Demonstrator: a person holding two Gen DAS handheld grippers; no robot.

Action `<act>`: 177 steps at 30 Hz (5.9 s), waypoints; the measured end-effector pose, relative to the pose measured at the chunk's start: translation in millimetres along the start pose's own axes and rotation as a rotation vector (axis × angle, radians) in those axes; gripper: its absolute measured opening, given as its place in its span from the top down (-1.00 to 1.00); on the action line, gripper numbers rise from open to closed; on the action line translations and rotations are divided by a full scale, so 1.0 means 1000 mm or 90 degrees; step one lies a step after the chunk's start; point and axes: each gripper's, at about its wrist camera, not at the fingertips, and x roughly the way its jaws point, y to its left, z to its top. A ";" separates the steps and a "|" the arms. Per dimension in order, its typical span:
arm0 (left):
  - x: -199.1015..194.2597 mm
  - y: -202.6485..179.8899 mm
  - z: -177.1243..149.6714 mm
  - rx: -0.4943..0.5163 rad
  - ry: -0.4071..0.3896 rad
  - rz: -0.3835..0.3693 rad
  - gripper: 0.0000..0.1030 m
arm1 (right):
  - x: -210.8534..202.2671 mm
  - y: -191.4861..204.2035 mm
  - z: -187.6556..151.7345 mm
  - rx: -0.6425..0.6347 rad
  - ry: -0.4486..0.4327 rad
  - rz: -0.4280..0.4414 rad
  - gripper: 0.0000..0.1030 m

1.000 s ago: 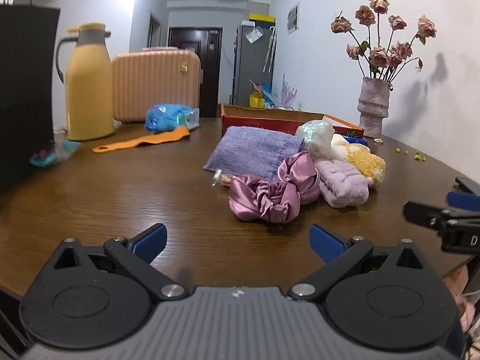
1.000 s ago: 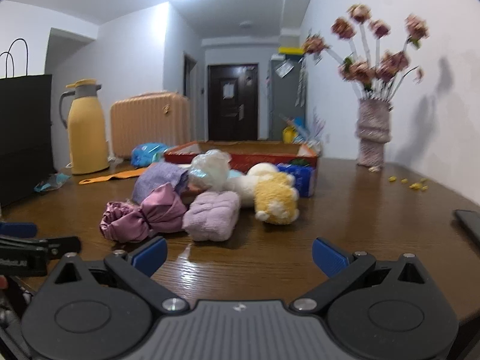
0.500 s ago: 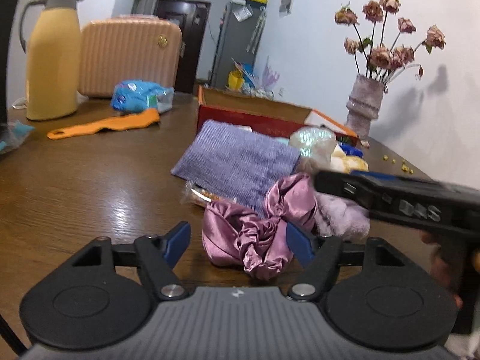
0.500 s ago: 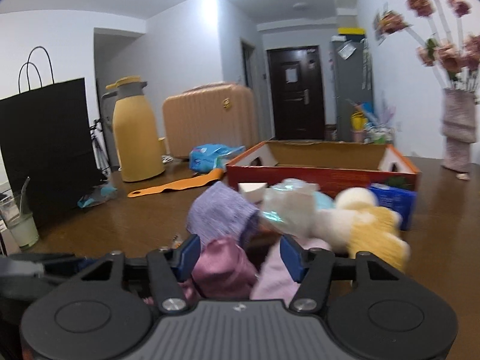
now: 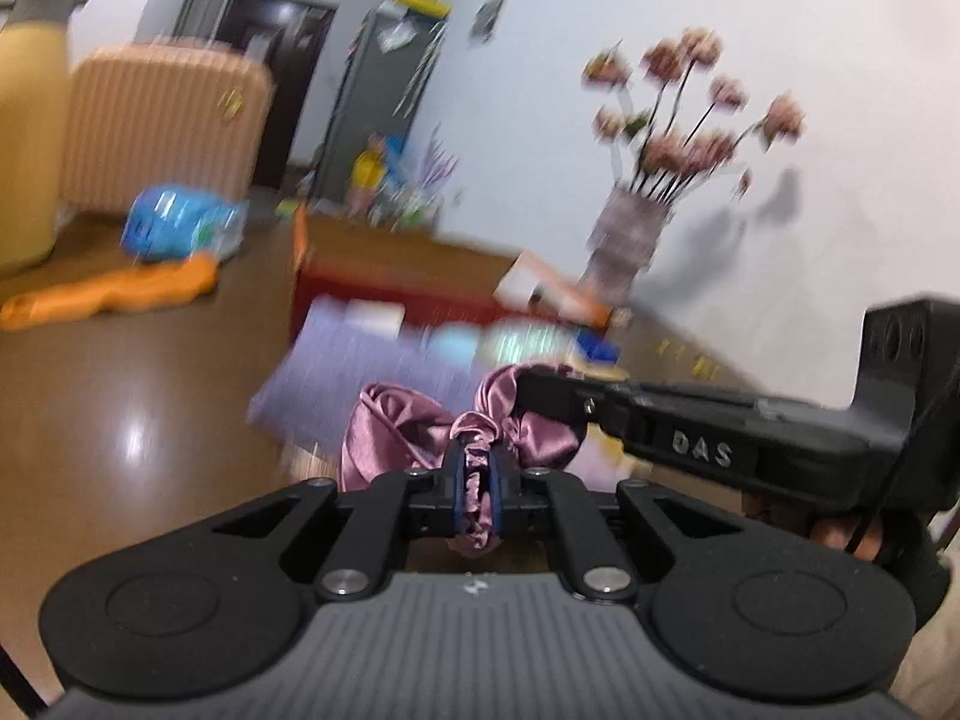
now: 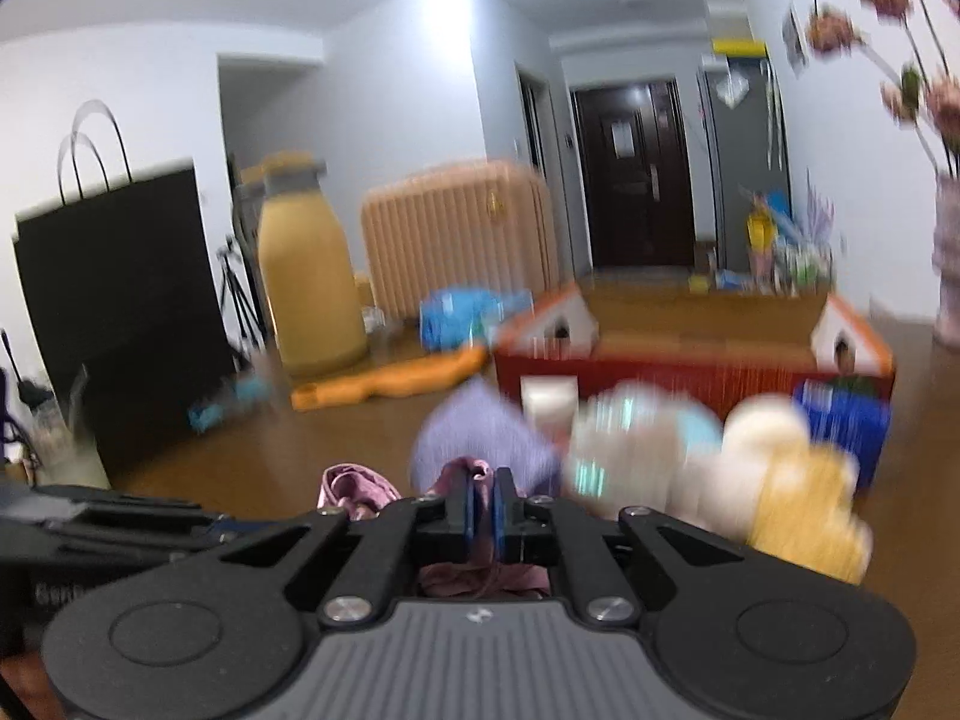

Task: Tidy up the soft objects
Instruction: 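Reach the left gripper to the pink satin scrunchie and close on it, then carry the scrunchie into the cardboard box and open the left gripper, then withdraw the left gripper from the box back toward the table items, then grasp the lavender fabric pouch with the left gripper, then lift the lavender pouch into the box and release it beside the scrunchie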

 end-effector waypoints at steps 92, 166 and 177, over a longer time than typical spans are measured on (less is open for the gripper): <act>-0.053 -0.029 -0.065 0.055 0.023 0.173 -1.00 | -0.134 0.005 -0.096 0.058 -0.064 -0.266 -1.00; -0.009 -0.012 -0.048 -0.045 0.145 -0.072 0.72 | -0.053 0.014 -0.101 0.017 0.056 -0.197 0.87; 0.041 -0.014 0.071 0.008 0.052 -0.136 0.76 | -0.048 -0.040 0.008 0.014 -0.043 -0.128 0.90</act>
